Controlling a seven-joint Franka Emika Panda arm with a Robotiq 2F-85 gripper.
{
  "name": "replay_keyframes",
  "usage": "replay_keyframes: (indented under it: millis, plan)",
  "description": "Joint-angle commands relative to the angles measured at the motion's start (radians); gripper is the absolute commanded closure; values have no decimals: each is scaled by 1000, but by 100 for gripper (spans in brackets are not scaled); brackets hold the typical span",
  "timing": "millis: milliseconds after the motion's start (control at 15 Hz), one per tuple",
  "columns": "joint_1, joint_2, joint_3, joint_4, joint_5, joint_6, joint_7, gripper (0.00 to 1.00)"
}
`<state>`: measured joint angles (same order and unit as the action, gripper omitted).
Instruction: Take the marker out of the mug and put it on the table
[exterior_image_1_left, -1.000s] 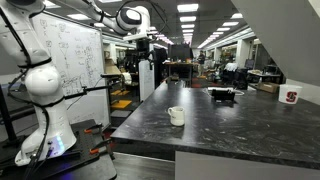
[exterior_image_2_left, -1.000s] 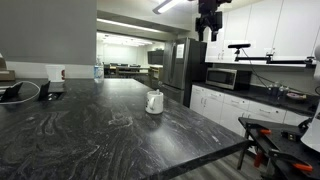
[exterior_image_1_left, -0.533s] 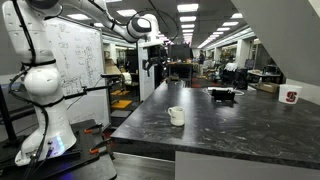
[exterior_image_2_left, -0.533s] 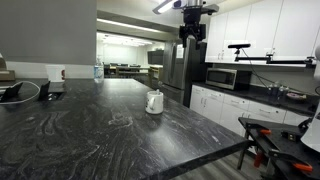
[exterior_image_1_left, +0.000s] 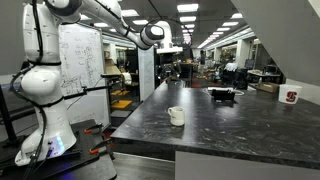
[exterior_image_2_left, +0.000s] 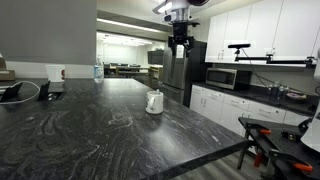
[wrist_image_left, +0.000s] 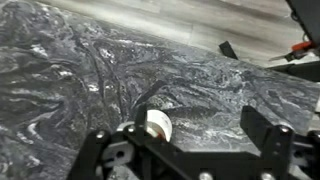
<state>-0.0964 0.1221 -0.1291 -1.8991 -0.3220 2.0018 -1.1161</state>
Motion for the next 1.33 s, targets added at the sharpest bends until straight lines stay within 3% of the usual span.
replay_keyframes:
  millis: [0, 333, 1267]
  plan:
    - [-36, 79, 13, 58, -10, 32, -94, 0]
    - [-65, 174, 36, 70, 16, 105, -158, 0]
    - [-56, 286, 100, 64, -9, 169, -144, 0]
